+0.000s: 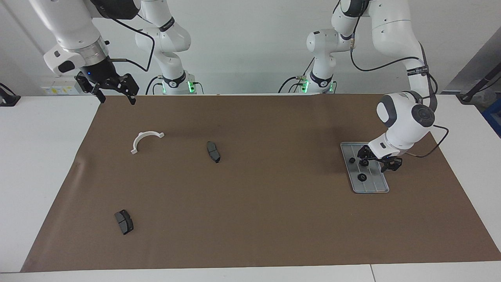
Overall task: Place bearing gear from tray to pile
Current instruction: 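Reach the left gripper into the metal tray and grasp a black gear, then lift the gear with the left gripper and carry it toward mid-table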
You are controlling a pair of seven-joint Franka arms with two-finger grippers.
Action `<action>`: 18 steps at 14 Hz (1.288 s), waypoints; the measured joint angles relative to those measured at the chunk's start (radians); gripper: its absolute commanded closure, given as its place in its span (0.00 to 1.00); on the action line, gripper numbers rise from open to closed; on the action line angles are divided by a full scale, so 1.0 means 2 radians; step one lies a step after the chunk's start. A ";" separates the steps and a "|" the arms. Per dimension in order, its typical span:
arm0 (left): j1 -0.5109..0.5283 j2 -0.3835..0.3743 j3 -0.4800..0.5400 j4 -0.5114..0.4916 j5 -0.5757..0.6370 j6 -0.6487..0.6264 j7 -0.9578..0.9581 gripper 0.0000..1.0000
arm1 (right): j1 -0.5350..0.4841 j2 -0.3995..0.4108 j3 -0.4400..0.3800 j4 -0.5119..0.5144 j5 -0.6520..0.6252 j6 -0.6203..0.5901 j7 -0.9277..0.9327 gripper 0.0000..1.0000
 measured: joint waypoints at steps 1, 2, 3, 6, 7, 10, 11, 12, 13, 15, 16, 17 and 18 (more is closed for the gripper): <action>0.000 -0.001 0.000 -0.002 0.000 -0.001 0.004 0.29 | 0.000 0.000 0.000 0.000 0.000 0.000 0.000 0.00; 0.000 -0.002 0.000 -0.004 0.000 -0.001 0.008 0.30 | 0.000 0.000 0.000 0.000 0.000 0.000 0.000 0.00; 0.000 -0.003 0.000 -0.007 0.000 -0.001 0.010 0.30 | 0.000 0.000 0.000 0.000 0.000 0.000 0.000 0.00; 0.000 -0.006 -0.001 -0.013 0.000 -0.010 0.014 0.30 | 0.000 0.000 0.000 -0.001 0.000 0.000 0.000 0.00; 0.000 -0.006 -0.001 -0.014 0.000 -0.012 0.015 0.30 | 0.000 0.000 0.000 -0.001 0.000 0.000 0.000 0.00; 0.000 -0.009 -0.002 -0.020 0.000 -0.014 0.016 0.37 | 0.000 -0.001 0.000 -0.002 0.000 0.000 0.000 0.00; 0.000 -0.009 -0.002 -0.022 0.000 -0.014 0.017 0.40 | 0.000 -0.001 0.000 -0.002 0.000 0.000 0.000 0.00; -0.001 -0.010 -0.002 -0.023 0.000 -0.014 0.017 0.44 | 0.000 -0.001 0.000 -0.002 0.000 0.000 0.000 0.00; -0.001 -0.010 -0.002 -0.024 0.000 -0.014 0.017 0.48 | 0.000 -0.001 0.000 -0.002 0.000 0.000 0.000 0.00; -0.001 -0.011 -0.002 -0.025 0.000 -0.014 0.017 0.56 | 0.000 -0.001 0.000 -0.002 0.000 0.000 0.000 0.00; -0.001 -0.011 -0.002 -0.025 0.000 -0.014 0.017 0.59 | 0.000 -0.001 0.000 -0.002 0.000 0.000 0.000 0.00; 0.000 -0.011 -0.002 -0.025 0.000 -0.014 0.017 0.63 | 0.000 -0.001 0.000 -0.002 0.000 0.000 0.000 0.00; -0.001 -0.011 -0.002 -0.026 0.000 -0.014 0.017 0.68 | 0.000 -0.001 0.000 -0.002 0.000 0.000 0.000 0.00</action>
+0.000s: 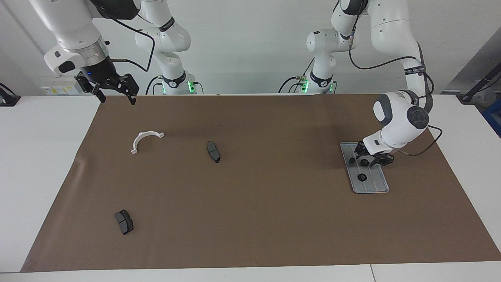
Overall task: Place bearing gear from tray to pile
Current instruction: 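Lift the gear with the left gripper and carry it toward mid-table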
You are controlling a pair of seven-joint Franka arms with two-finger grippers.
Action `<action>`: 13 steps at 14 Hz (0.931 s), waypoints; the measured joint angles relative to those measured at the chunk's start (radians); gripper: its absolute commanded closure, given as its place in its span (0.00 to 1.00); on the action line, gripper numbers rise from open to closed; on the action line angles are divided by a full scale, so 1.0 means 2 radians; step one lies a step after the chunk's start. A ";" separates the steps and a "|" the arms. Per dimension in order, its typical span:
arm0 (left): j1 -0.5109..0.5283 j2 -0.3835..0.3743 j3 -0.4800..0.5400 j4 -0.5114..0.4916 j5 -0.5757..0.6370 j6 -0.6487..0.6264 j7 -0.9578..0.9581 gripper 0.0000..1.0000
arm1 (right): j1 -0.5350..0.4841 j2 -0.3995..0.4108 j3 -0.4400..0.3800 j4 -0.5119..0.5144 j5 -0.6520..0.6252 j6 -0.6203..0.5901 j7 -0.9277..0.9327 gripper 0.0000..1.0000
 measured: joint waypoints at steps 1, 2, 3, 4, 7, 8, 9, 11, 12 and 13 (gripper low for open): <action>0.000 0.000 0.000 0.000 0.000 0.000 0.000 0.74 | 0.000 0.000 0.000 0.000 0.000 0.000 0.000 0.00; 0.000 0.000 0.000 0.000 0.000 0.000 0.000 0.77 | 0.000 0.000 0.000 0.000 0.000 0.000 0.000 0.00; 0.000 -0.001 0.000 0.000 0.000 0.000 0.000 0.82 | 0.000 0.000 0.000 0.000 0.000 0.000 0.000 0.00; 0.000 -0.001 0.001 0.000 0.000 0.000 0.000 0.86 | 0.000 0.000 0.000 0.000 0.000 0.000 0.000 0.00; 0.000 -0.002 0.001 0.000 0.000 0.000 0.000 0.90 | 0.000 0.000 0.000 0.000 0.000 0.000 0.000 0.00; 0.000 -0.003 0.001 0.000 0.000 0.000 0.000 0.90 | 0.000 0.000 0.000 0.000 0.000 0.000 0.000 0.00; 0.000 -0.004 0.001 0.001 -0.001 0.000 0.000 0.90 | 0.000 0.000 0.000 0.000 0.000 0.000 0.000 0.00; 0.000 -0.005 0.001 0.009 -0.014 -0.004 0.000 0.90 | 0.000 0.000 0.000 0.000 0.000 0.000 0.000 0.00; 0.000 -0.005 0.000 0.018 -0.028 -0.012 -0.001 0.90 | 0.000 0.000 0.000 0.000 0.000 0.000 0.000 0.00; -0.001 -0.005 -0.001 0.030 -0.044 -0.022 -0.003 0.90 | 0.000 0.000 0.000 0.000 0.000 0.000 0.000 0.00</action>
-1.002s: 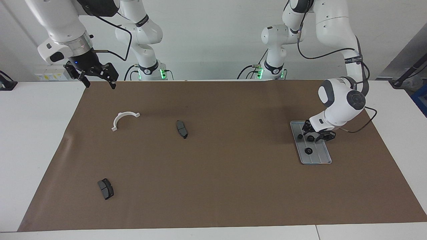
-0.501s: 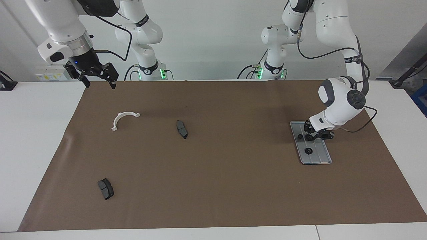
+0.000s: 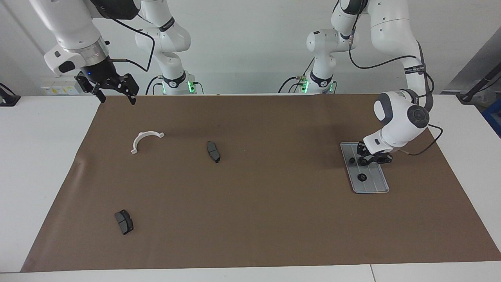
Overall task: Place bearing gear from tray to pile
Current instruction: 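Lift the gear with the left gripper and carry it toward mid-table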
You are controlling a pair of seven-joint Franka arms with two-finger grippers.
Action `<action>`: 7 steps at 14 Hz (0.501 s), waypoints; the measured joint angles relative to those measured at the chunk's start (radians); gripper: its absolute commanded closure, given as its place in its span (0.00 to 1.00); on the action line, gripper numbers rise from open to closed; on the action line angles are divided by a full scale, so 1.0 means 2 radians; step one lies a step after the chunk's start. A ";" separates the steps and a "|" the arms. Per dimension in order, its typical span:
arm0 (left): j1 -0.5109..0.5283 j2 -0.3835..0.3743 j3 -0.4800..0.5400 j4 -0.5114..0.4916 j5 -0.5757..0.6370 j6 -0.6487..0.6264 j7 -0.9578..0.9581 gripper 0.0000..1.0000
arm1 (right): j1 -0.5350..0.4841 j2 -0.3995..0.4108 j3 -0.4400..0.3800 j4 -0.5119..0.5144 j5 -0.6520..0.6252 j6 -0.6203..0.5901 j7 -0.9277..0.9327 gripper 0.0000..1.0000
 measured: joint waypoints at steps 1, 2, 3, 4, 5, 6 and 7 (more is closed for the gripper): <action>-0.003 0.000 -0.002 0.011 -0.012 -0.009 -0.011 0.90 | 0.000 0.000 0.000 0.000 0.000 0.000 0.000 0.00; -0.011 0.000 -0.004 0.019 -0.019 -0.015 -0.037 0.90 | 0.000 0.000 0.000 0.000 0.000 0.000 0.000 0.00; -0.027 0.000 -0.005 0.023 -0.021 -0.017 -0.075 0.90 | 0.000 0.000 0.000 0.000 0.000 0.000 0.000 0.00; -0.047 -0.001 -0.006 0.026 -0.022 -0.017 -0.121 0.90 | 0.000 0.000 0.000 0.000 0.000 0.000 0.000 0.00; -0.071 -0.001 -0.007 0.027 -0.022 -0.017 -0.170 0.90 | 0.000 0.000 0.000 0.000 0.000 0.000 0.000 0.00; -0.094 -0.001 -0.008 0.029 -0.022 -0.017 -0.214 0.90 | 0.000 0.000 0.000 0.000 0.000 0.000 0.000 0.00; -0.114 -0.002 -0.008 0.031 -0.022 -0.017 -0.255 0.90 | 0.000 0.000 0.000 0.000 0.000 0.001 0.000 0.00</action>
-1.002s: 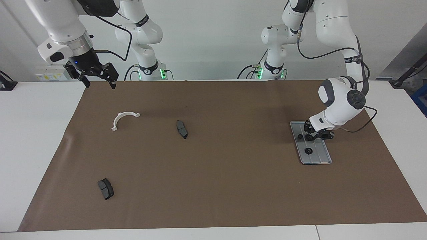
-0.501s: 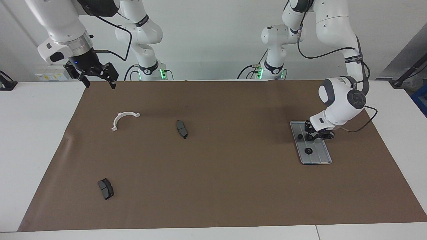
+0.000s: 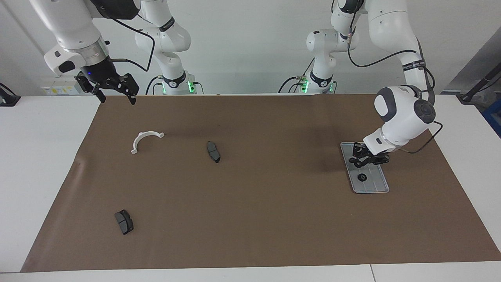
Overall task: Place bearing gear from tray to pile
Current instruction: 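Lift the gear with the left gripper and carry it toward mid-table, then set the gear down mid-table with the left gripper while the right gripper approaches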
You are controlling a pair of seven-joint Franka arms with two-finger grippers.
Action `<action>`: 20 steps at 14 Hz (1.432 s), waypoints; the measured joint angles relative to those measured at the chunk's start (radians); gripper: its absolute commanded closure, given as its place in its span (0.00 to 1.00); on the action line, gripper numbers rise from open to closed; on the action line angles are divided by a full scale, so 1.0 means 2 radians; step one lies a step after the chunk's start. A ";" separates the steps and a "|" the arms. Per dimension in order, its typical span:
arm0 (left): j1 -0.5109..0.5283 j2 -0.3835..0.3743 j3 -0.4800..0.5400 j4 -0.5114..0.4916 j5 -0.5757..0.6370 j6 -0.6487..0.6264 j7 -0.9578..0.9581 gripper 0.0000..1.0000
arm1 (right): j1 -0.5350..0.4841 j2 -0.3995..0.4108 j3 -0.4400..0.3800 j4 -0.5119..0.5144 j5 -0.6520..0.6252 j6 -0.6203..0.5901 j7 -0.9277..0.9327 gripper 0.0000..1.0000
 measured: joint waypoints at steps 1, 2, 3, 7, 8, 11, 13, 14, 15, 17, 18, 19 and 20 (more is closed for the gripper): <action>-0.017 -0.001 -0.001 0.002 0.000 0.000 -0.038 0.90 | 0.000 0.000 0.000 0.000 0.000 0.005 0.000 0.00; -0.033 -0.002 -0.001 0.004 0.000 0.000 -0.073 0.90 | 0.000 0.000 0.000 -0.002 0.000 0.014 0.000 0.00; -0.048 -0.003 -0.001 0.005 0.000 0.000 -0.106 0.90 | 0.000 0.000 -0.001 -0.004 0.000 0.021 0.000 0.00; -0.110 -0.005 -0.001 0.008 0.000 0.014 -0.247 0.85 | 0.000 0.004 0.000 -0.024 0.000 0.055 -0.002 0.00; -0.128 -0.005 -0.001 0.008 0.000 0.030 -0.290 0.85 | 0.000 0.006 0.001 -0.032 0.000 0.070 -0.002 0.00; -0.168 -0.005 0.000 0.008 0.003 0.051 -0.371 0.85 | 0.000 0.015 0.002 -0.059 0.000 0.122 -0.009 0.00; -0.186 -0.003 0.000 0.008 0.025 0.059 -0.412 0.85 | 0.000 0.031 0.002 -0.066 0.000 0.146 -0.012 0.00; -0.193 0.002 0.000 0.008 0.035 0.065 -0.430 0.86 | 0.000 0.040 0.002 -0.067 0.000 0.155 -0.014 0.00; -0.198 0.008 0.000 0.012 0.039 0.070 -0.441 0.86 | 0.001 0.048 0.003 -0.068 0.001 0.164 -0.015 0.00; -0.209 0.028 0.000 0.027 0.039 0.072 -0.452 0.86 | 0.008 0.064 0.003 -0.068 0.004 0.176 -0.015 0.00; -0.215 0.038 0.000 0.035 0.040 0.072 -0.458 0.86 | 0.014 0.070 0.003 -0.068 0.005 0.178 -0.015 0.00; -0.221 0.048 0.000 0.041 0.040 0.072 -0.462 0.84 | 0.022 0.075 0.003 -0.068 0.005 0.181 -0.015 0.00; -0.225 0.055 0.000 0.046 0.041 0.073 -0.465 0.73 | 0.031 0.083 0.003 -0.069 0.005 0.189 -0.013 0.00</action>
